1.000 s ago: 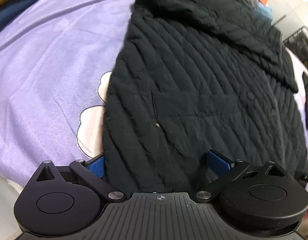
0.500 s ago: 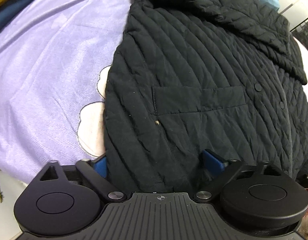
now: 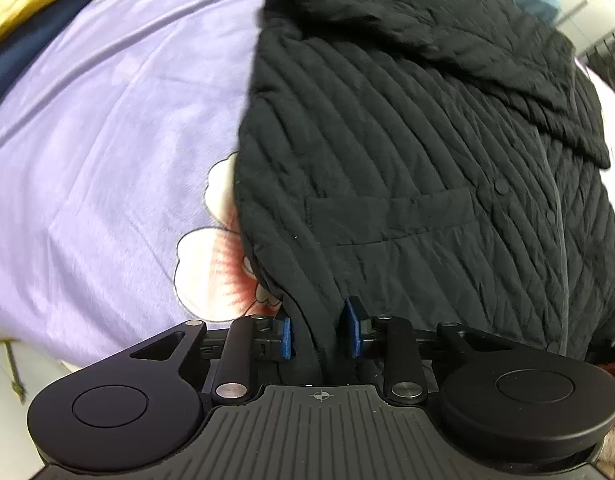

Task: Fold large clothes
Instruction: 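Grasp the jacket side edge with the right gripper while the left gripper grasps it too, then lift the gripped jacket edge with both grippers and fold it over the body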

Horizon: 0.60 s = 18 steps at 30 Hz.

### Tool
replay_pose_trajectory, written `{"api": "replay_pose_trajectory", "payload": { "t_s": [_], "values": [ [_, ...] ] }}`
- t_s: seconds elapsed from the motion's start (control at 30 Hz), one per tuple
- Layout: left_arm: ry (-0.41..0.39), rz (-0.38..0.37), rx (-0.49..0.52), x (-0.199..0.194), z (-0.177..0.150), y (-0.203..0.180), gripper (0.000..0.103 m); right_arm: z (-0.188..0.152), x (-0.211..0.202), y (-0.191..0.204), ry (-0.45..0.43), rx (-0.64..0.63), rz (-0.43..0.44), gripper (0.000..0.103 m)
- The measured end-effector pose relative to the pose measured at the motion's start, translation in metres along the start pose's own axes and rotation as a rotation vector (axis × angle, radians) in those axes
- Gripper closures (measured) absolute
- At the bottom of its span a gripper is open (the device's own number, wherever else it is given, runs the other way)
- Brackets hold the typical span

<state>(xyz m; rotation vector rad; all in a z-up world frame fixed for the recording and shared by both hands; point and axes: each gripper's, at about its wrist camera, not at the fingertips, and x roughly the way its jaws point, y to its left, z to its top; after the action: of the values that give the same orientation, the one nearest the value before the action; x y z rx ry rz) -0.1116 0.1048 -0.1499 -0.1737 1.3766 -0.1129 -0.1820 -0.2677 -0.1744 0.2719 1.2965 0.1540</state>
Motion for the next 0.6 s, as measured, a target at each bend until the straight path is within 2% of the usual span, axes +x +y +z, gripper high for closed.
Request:
{"api": "replay_pose_trajectory", "payload": {
  "t_s": [0.13,0.27,0.43,0.6],
  "values": [
    [0.023,-0.014,-0.003,0.002,0.010,-0.002,0.037,0.000,-0.005,-0.001,-0.019,0.013,0.010,0.077],
    [-0.001,-0.057,-0.019,-0.009,0.025,-0.002,0.039,0.004,-0.015,-0.006,-0.040,0.044,0.038,0.082],
    [-0.107,-0.094,-0.010,-0.031,0.058,-0.011,0.042,0.024,-0.036,-0.004,-0.109,0.015,0.083,0.085],
    [-0.224,-0.103,0.029,-0.046,0.110,-0.025,0.043,0.063,-0.053,0.009,-0.231,-0.073,0.090,0.086]
  ]
}}
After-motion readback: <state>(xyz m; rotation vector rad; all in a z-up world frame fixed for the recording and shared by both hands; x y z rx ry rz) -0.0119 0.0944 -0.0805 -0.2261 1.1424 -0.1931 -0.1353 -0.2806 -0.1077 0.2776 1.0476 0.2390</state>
